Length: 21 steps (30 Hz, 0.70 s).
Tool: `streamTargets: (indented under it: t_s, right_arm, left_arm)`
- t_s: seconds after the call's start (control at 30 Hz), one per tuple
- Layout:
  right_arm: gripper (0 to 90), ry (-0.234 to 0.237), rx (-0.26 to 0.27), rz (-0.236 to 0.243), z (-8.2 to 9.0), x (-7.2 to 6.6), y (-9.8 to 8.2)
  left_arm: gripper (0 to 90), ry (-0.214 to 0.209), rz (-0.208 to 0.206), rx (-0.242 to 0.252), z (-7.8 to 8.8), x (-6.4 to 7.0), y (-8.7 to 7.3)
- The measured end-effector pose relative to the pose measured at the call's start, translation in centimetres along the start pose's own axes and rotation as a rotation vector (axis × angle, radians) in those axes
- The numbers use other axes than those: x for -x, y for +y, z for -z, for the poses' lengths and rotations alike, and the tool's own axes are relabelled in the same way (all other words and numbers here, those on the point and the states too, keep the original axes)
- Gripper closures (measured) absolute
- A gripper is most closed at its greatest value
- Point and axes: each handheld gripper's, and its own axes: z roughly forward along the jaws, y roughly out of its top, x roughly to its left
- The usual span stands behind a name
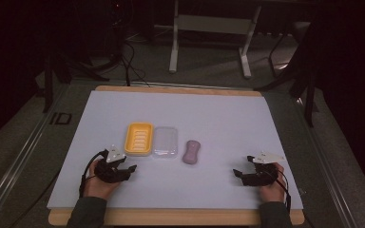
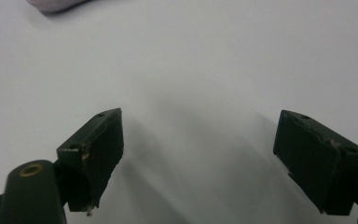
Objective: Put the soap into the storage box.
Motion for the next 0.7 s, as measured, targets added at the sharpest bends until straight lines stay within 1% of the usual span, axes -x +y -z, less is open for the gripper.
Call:
streamTargets:
  t_s: [0.07, 0.17, 0.23, 0.33, 0.5, 0.63, 0.7]
  right_arm:
    - [15.8, -0.003, 0.012, -0.004, 0.1, 0.0, -0.1]
    - [15.8, -0.010, 0.021, -0.001, 0.2, 0.0, -0.1]
    - [15.8, -0.011, 0.019, 0.008, 0.2, -0.1, -0.1]
    - [15.8, -0.015, 0.023, 0.011, 0.2, -0.1, -0.1]
    - [15.7, -0.015, 0.029, 0.008, 0.2, -0.1, -0.1]
    - [15.7, -0.019, 0.033, 0.004, 0.3, -0.1, -0.2]
    - [15.7, -0.020, 0.037, 0.004, 0.3, -0.1, -0.2]
  left_arm:
    - [43.9, 0.000, 0.001, -0.005, 0.0, 0.0, 0.1]
    - [43.8, -0.002, 0.002, -0.025, 0.1, 0.1, 0.3]
    - [43.8, -0.013, 0.003, -0.026, 0.1, 0.0, 0.5]
    - [43.8, -0.014, -0.005, -0.031, 0.1, 0.2, 0.8]
    - [43.8, -0.020, -0.017, -0.038, 0.2, 0.4, 1.2]
    - [43.8, -0.031, -0.016, -0.039, 0.3, 0.4, 1.7]
    - [43.7, -0.030, -0.017, -0.041, 0.3, 0.5, 1.8]
